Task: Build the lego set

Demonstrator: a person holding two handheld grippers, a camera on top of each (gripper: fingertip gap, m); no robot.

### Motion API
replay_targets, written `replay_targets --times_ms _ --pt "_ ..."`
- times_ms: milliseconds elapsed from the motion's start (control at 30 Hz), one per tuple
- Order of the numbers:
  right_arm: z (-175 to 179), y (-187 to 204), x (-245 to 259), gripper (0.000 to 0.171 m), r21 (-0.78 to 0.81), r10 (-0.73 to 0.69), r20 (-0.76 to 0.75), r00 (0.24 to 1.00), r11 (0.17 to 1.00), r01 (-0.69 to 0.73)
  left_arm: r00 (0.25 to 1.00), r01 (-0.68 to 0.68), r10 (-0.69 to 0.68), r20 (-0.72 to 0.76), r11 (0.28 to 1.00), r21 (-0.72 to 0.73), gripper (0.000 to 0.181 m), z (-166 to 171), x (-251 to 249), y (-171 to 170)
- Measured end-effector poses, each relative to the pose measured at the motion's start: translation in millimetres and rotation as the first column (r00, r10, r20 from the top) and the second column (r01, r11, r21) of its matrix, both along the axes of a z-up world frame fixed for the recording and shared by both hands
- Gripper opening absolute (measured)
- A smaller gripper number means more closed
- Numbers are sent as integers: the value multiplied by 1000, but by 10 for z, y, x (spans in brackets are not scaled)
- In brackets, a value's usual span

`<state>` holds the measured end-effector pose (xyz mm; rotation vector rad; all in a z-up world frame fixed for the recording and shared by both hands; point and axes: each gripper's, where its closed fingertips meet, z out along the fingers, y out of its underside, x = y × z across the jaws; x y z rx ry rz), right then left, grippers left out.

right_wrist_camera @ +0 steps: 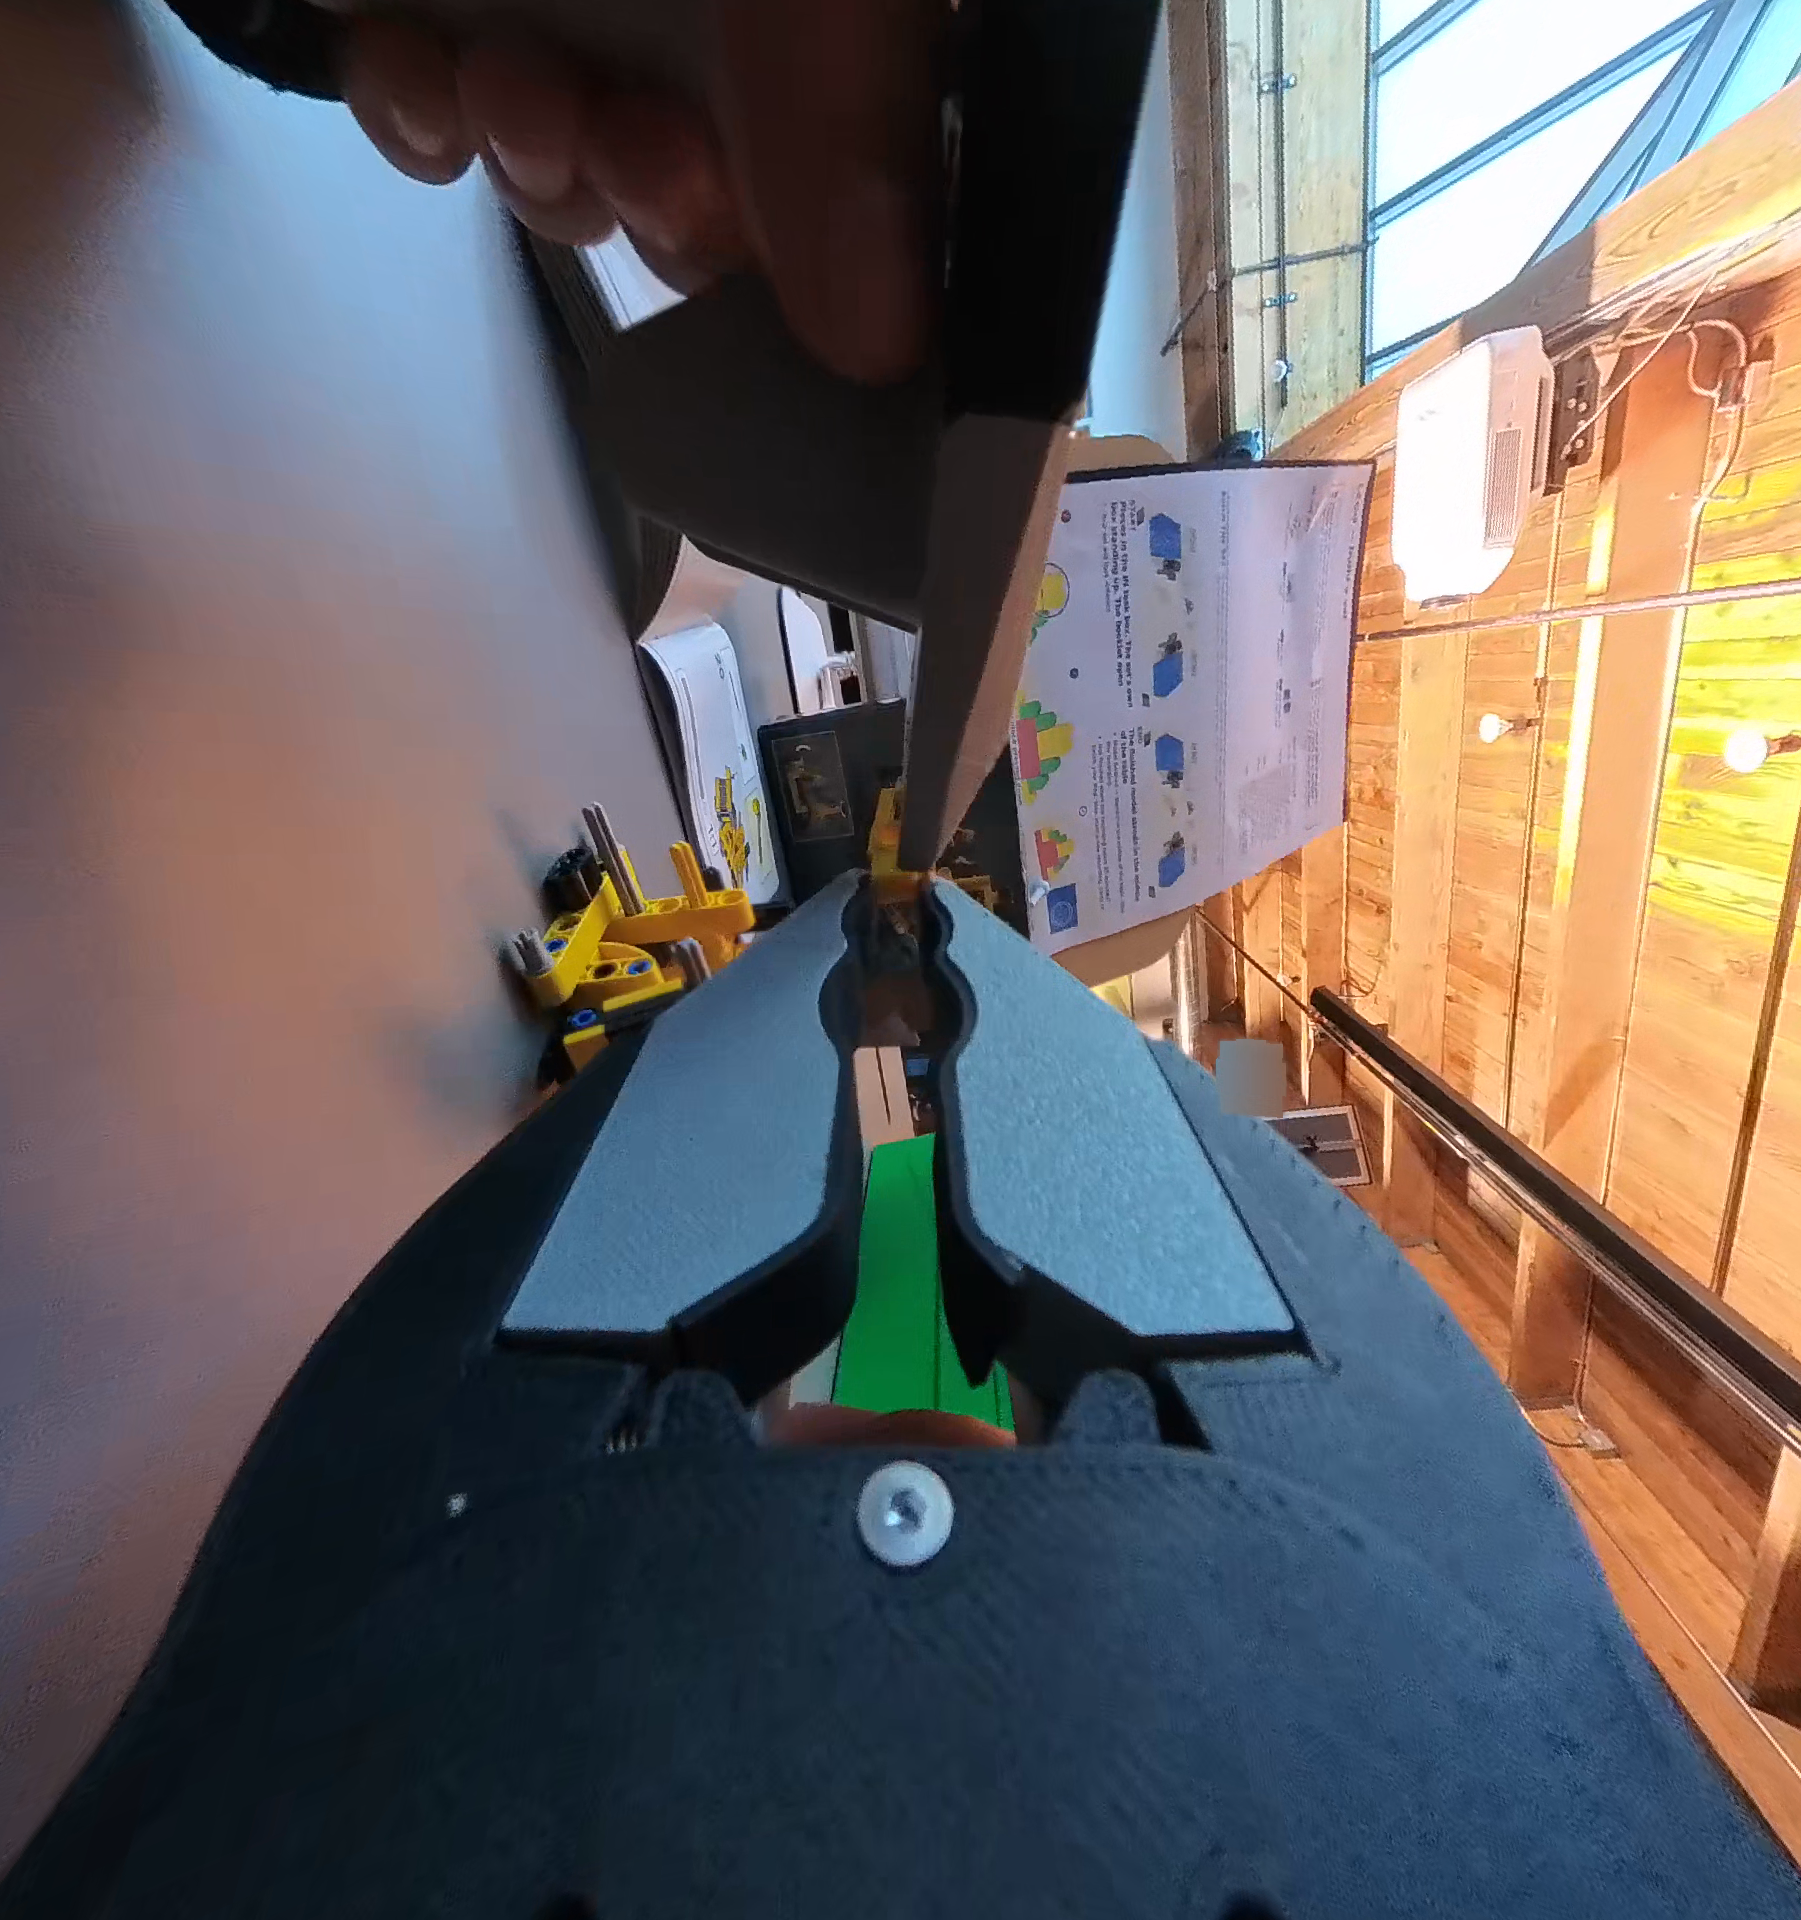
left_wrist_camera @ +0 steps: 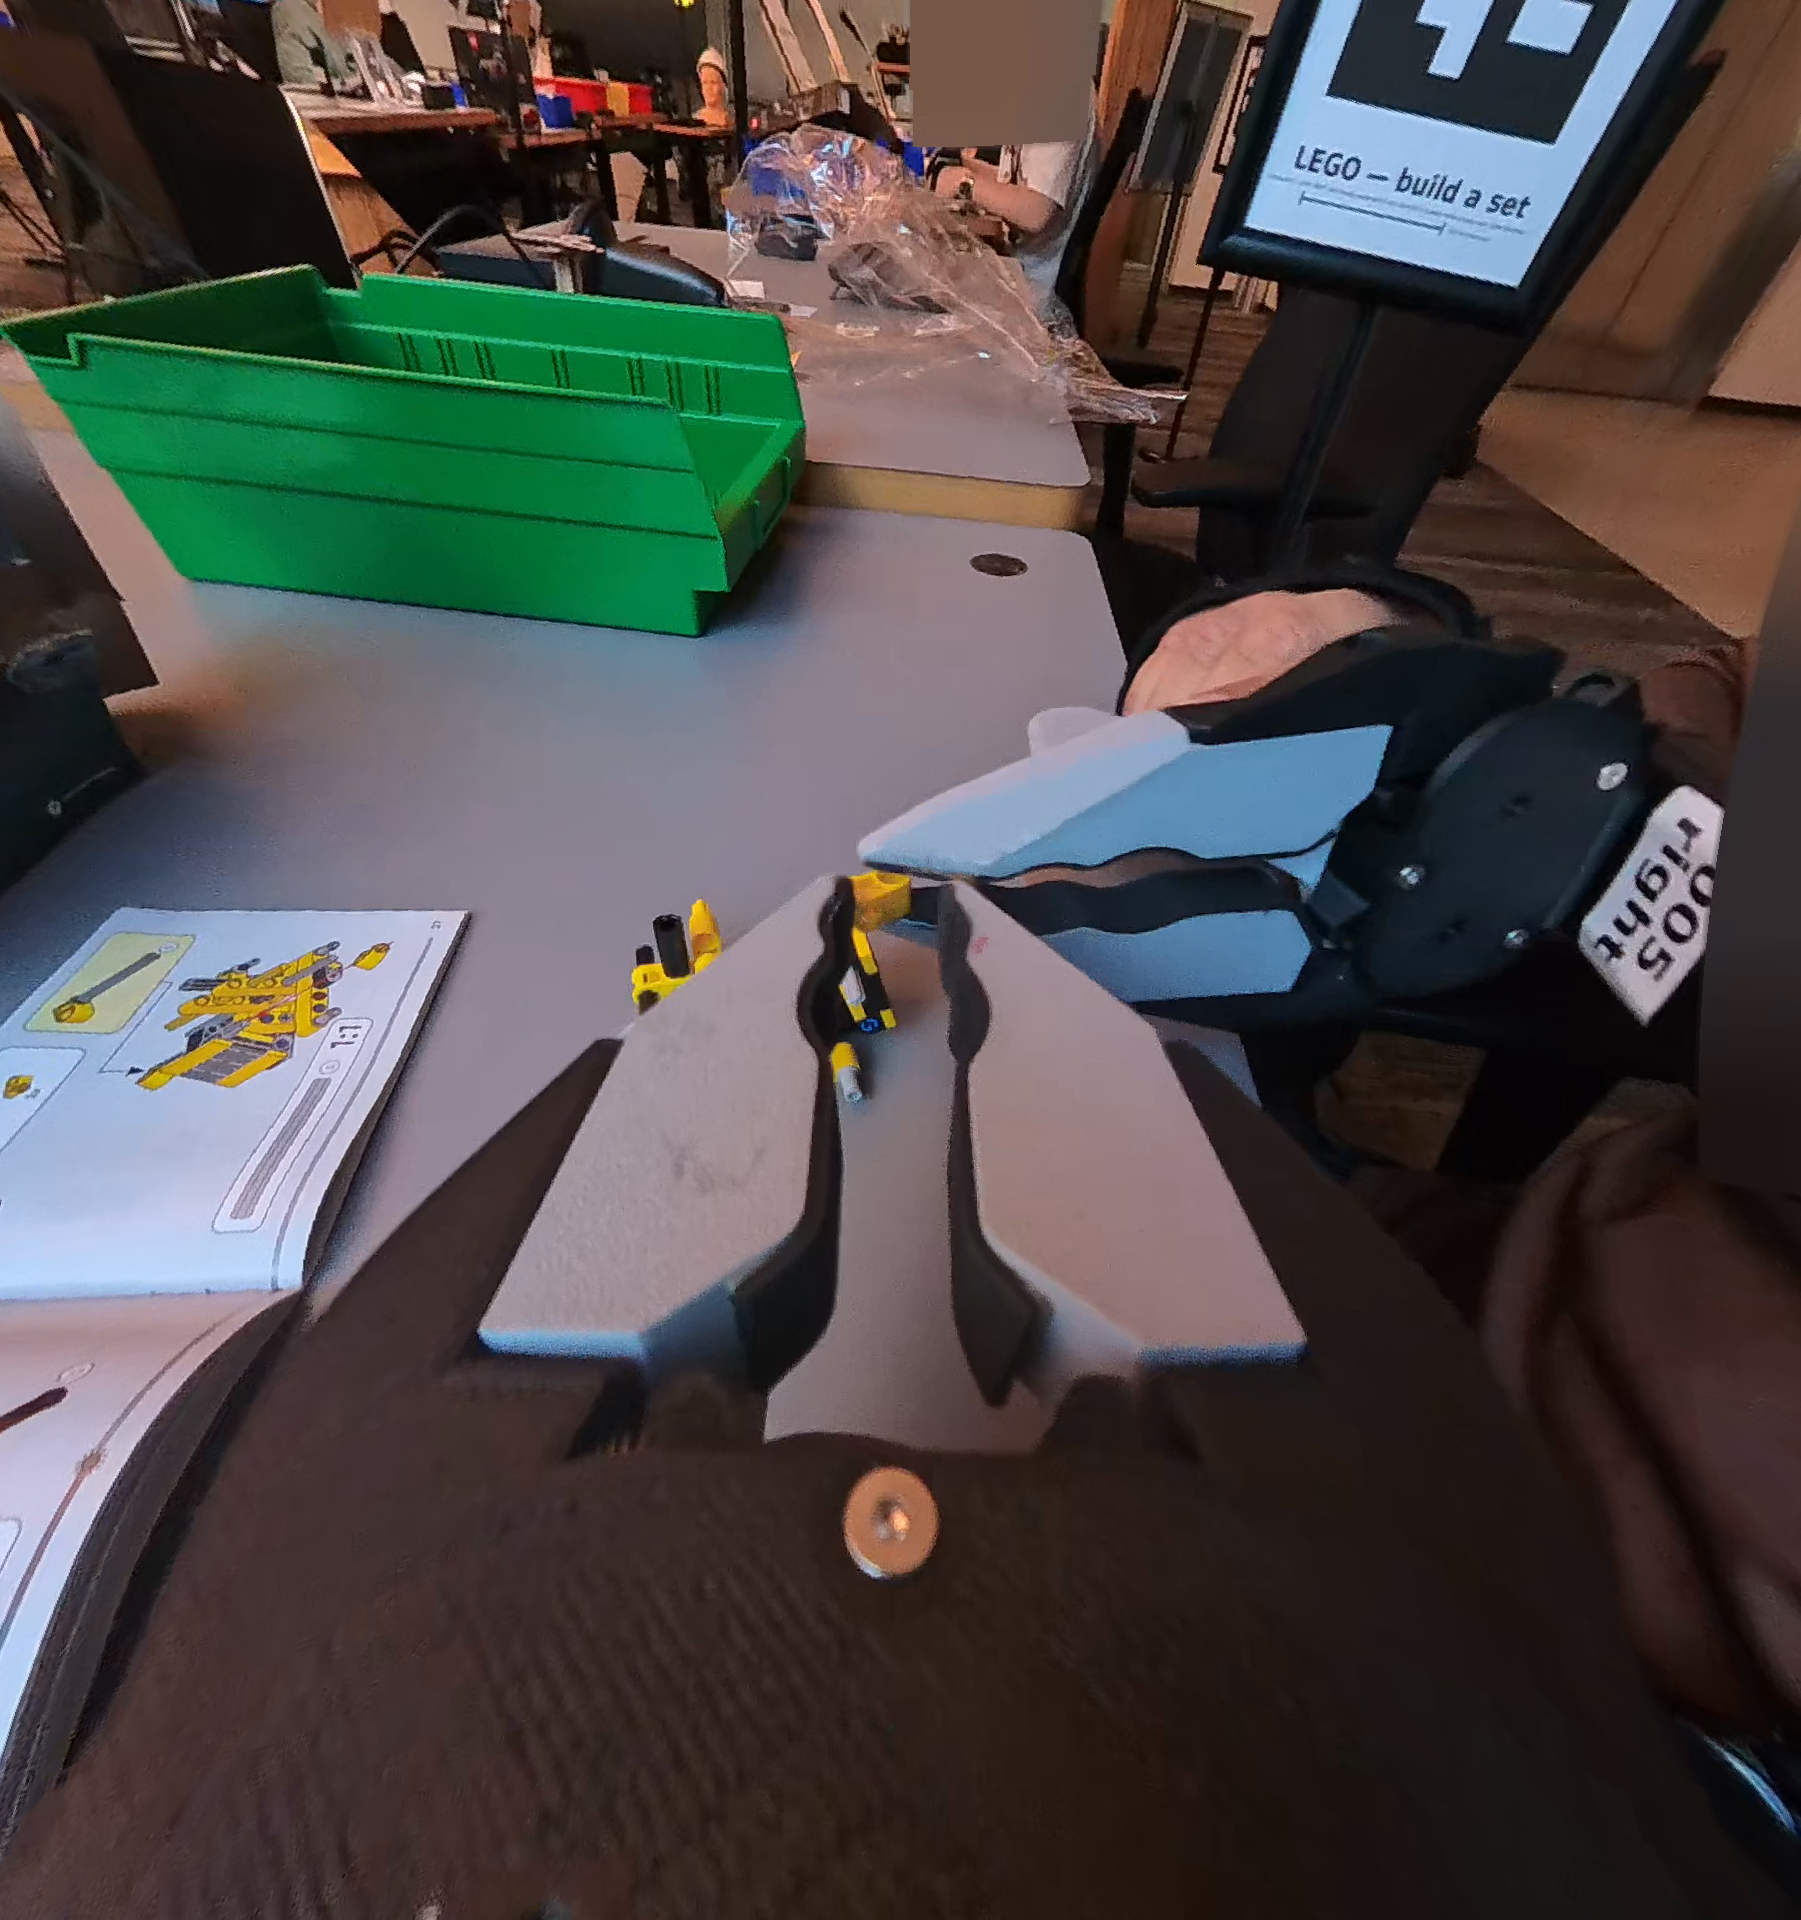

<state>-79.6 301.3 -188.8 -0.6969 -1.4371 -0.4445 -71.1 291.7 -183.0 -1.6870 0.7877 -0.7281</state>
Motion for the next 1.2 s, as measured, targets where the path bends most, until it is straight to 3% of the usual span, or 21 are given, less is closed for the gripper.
replay_targets --times_ms 67,133,433,733,933,1200 --pt "0 -37 -22 5 11 14 1 1000 1000 -14 1000 1 -1 4 1000 2 2 7 -20 -3" --pt "5 -49 -26 5 8 12 -3 1000 1000 -12 1000 10 -10 5 1000 3 2 10 -18 -14" --pt "61 -84 21 5 26 24 -23 999 999 -23 999 39 -39 20 999 3 24 31 -81 -27" --pt "59 -210 34 5 2 94 -36 995 996 -94 984 167 -166 68 986 -18 0 32 -4 -144" --pt "53 -252 48 5 -5 121 -25 992 993 -122 968 230 -221 119 970 -74 0 20 -3 -194" --pt "62 -300 42 4 -15 153 -32 988 988 -154 963 250 -232 139 959 -132 14 -17 23 -199"
